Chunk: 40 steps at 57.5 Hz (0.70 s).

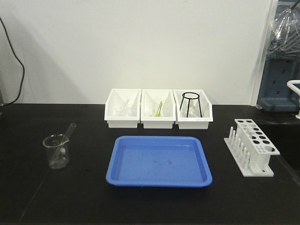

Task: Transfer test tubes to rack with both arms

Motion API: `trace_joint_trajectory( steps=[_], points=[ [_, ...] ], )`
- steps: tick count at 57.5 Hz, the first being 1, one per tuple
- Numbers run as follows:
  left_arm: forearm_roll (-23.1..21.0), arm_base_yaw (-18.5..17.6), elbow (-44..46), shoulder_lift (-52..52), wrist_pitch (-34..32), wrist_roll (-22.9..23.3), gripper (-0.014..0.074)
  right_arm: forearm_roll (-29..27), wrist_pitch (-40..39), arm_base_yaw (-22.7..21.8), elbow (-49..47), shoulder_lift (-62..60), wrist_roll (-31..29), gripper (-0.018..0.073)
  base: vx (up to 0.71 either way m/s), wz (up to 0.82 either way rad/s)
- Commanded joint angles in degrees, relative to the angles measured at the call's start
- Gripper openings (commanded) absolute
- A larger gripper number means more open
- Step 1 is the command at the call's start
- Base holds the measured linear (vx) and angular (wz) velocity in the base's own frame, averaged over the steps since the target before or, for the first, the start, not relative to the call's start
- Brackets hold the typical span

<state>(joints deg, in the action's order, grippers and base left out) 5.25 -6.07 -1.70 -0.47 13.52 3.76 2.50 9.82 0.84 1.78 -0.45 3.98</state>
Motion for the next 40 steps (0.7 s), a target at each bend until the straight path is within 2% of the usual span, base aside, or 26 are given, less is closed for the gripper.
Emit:
trace_joint_trajectory(
  steps=[1, 40],
  points=[
    [-0.4, 0.2, -1.6, -0.6, -4.7, 0.5, -0.002, 0.2, -4.8, -0.4, 0.6, -0.6, -0.5, -0.0008, 0.37, -0.03],
    [-0.4, 0.2, -1.6, -0.6, -4.7, 0.5, -0.002, 0.2, -4.8, -0.4, 0.6, -0.6, -0.5, -0.0008, 0.36, -0.03]
  ],
)
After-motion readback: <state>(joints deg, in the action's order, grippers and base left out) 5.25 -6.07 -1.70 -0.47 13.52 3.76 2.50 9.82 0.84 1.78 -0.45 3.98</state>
